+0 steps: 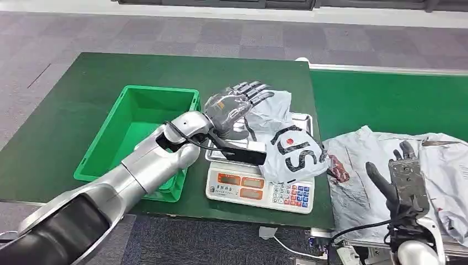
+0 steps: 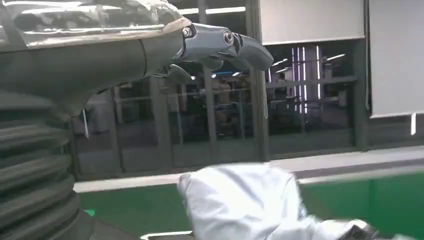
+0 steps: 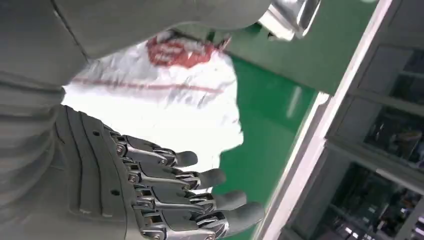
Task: Moved the parcel from conveyor to table for the left to box.
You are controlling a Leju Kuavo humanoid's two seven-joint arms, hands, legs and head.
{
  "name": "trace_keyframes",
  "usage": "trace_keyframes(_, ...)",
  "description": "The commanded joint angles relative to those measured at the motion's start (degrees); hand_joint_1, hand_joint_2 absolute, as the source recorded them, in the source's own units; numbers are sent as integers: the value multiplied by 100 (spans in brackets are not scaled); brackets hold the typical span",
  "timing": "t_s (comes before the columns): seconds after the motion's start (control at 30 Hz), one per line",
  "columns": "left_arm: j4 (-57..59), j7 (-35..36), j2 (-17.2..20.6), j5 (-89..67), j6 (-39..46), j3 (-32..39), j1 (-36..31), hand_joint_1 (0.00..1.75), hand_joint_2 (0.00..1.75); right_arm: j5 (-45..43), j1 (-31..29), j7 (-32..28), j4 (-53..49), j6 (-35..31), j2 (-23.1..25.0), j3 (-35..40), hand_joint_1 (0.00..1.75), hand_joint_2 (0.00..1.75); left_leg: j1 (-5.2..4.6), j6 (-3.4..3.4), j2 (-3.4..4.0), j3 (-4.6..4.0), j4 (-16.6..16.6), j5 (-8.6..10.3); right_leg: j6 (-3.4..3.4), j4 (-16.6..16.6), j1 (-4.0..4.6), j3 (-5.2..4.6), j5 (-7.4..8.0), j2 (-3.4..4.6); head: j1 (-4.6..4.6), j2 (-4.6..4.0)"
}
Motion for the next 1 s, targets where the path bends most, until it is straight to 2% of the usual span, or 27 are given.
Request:
trace_keyframes(0.03, 1229, -2, -264, -223, 295, -649, -281, 0, 175, 6, -482, -16, 771, -30, 126, 595, 0, 175, 8, 0, 17, 15, -9, -2, -4, -17, 9, 15, 7, 15, 0, 0)
trace_keyframes(0.23, 1256, -33, -281, -247, 303, -661, -299, 0, 175, 0, -456, -26, 738, -35, 112, 612, 0, 175, 7, -1, 16, 13, -9, -3, -5, -16, 8, 15, 5, 14, 0, 0)
trace_keyframes(0.53, 1438, -35, -607, -332, 194, -793, -192, 0, 175, -142, 3, 26, 447, -190, 181, 595, 0, 175, 4, 0, -4, 3, -2, -3, -3, -6, 4, 8, -1, -5, 0, 0)
trace_keyframes(1.0, 1529, -56, -624, -324, 195, -822, -74, 0, 175, -184, 118, 41, 372, -223, 258, 618, 0, 175, 3, 1, 6, 2, -2, -5, -3, -6, 4, 5, 1, 3, 0, 0)
